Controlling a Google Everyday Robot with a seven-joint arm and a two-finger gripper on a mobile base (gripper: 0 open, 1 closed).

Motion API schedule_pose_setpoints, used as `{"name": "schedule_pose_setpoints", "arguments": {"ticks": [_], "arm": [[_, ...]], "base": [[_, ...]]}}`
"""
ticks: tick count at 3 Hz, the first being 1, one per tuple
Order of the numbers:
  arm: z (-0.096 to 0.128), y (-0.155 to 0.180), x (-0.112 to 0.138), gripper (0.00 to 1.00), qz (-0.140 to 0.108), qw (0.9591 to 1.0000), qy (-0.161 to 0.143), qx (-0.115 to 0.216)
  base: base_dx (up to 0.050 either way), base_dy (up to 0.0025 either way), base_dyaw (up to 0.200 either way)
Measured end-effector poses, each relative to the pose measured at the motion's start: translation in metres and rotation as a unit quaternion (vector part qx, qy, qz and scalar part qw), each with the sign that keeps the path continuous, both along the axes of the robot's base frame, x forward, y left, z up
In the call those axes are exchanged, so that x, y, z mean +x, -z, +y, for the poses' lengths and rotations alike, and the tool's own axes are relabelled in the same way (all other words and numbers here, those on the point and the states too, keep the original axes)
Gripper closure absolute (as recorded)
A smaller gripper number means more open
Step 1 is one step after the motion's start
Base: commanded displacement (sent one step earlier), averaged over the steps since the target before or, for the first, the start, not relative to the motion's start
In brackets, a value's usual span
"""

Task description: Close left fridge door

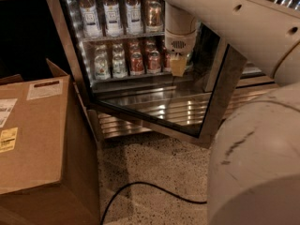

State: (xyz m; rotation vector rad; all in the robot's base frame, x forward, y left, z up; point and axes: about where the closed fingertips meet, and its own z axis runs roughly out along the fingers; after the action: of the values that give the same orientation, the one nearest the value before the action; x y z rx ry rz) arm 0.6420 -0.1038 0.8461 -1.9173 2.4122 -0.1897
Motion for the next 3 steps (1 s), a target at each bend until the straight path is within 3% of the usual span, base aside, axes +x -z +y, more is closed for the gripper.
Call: {"name": "schedule_pose_setpoints", "arguments": {"ticks": [1, 2, 3], "arm": [[0.0, 0.0, 0.0, 1.0, 0.0, 1.0, 0.0, 0.0], [0.0, 0.0, 0.0, 1.0, 0.0, 1.0, 0.0, 0.0], [0.0, 0.0, 0.0, 1.0, 0.0, 1.0, 0.0, 0.0]], "base": [[0.048, -0.00001, 0.0], [0.032, -0.00246, -0.152], [0.048, 0.00017, 0.0]]}}
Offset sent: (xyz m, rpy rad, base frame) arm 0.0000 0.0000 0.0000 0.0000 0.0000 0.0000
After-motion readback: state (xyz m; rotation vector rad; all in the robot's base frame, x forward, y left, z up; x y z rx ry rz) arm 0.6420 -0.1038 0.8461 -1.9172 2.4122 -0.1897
